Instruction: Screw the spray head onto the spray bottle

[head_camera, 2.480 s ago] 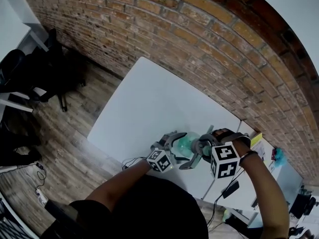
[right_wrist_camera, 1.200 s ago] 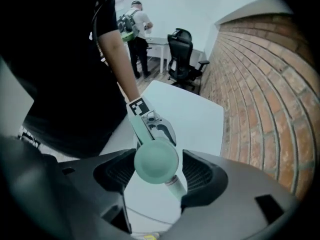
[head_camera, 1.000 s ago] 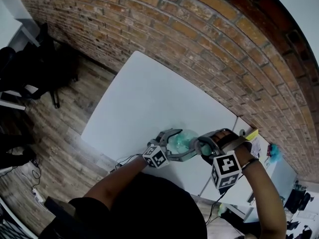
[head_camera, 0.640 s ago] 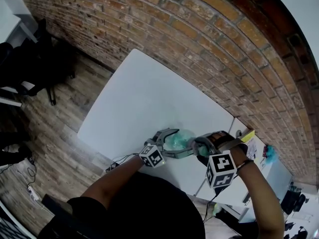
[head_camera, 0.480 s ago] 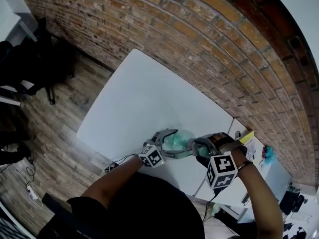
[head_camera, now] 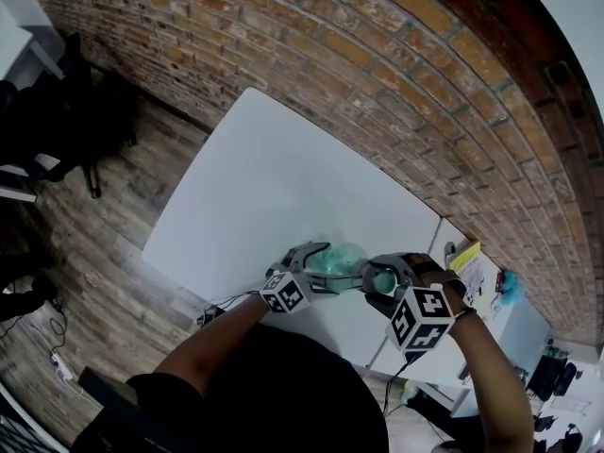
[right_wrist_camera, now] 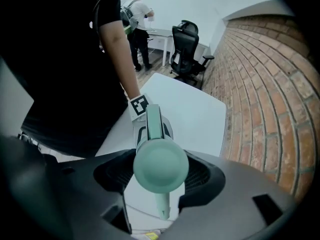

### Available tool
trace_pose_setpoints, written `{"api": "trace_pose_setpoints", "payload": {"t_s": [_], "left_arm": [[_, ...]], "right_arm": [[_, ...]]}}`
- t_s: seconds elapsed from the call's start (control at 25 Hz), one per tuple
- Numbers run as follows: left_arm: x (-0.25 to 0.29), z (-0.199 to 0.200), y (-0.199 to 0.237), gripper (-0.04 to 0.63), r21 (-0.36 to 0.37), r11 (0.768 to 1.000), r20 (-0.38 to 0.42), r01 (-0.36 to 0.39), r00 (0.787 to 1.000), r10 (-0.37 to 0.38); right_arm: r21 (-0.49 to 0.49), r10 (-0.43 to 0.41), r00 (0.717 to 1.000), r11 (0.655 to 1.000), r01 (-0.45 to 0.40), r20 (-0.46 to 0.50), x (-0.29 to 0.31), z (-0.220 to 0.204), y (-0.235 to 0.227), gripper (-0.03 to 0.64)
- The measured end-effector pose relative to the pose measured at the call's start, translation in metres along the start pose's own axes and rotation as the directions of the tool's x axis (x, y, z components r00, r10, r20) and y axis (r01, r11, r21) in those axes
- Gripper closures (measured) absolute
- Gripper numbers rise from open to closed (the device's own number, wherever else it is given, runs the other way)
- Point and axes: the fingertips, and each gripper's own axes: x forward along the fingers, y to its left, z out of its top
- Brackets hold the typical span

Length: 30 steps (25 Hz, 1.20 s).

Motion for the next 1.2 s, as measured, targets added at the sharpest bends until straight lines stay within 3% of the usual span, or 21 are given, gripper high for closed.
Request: {"api": "trace_pose_setpoints", "payload": {"t_s": [0.28, 0.44, 0.72, 0.92, 1.08, 1.2], "left_arm": [[0.000, 0.000, 0.000, 0.051, 0.002, 1.000, -0.001, -0.004, 1.000, 0.004], [0.002, -0.001, 0.000, 0.051, -0.002, 1.000, -0.018, -0.023, 1.000, 0.023], [0.002, -0.001, 0.000, 0.051, -0.003, 1.000, -0.036, -0.028, 0.999, 0.028], [0.001, 0.000, 0.005, 0.051, 0.000, 0.998, -0.043, -0.056, 0.997, 0.056], [0.000, -0.001, 0.005, 0.051, -0.002, 0.998, -0.044, -0.062, 0.997, 0.061], [0.000, -0.001, 0.005, 0.051, -0.004, 0.998, -0.040, -0.064, 0.997, 0.063]], "right_arm": [[0.220, -0.026, 0.998, 0.975, 0.014, 0.053, -0.001, 0.000, -0.005, 0.345], [0.264, -0.029, 0.999, 0.964, 0.019, 0.032, -0.001, -0.002, -0.006, 0.345], [0.370, -0.030, 0.996, 0.929, -0.002, 0.081, -0.002, -0.002, -0.008, 0.345], [0.262, -0.069, 0.997, 0.963, 0.057, 0.037, -0.022, 0.001, -0.016, 0.345], [0.060, -0.064, 0.998, 0.996, 0.064, -0.015, -0.030, 0.001, -0.018, 0.345], [-0.098, -0.006, 0.997, 0.995, -0.001, -0.077, -0.021, 0.000, -0.009, 0.345]]}}
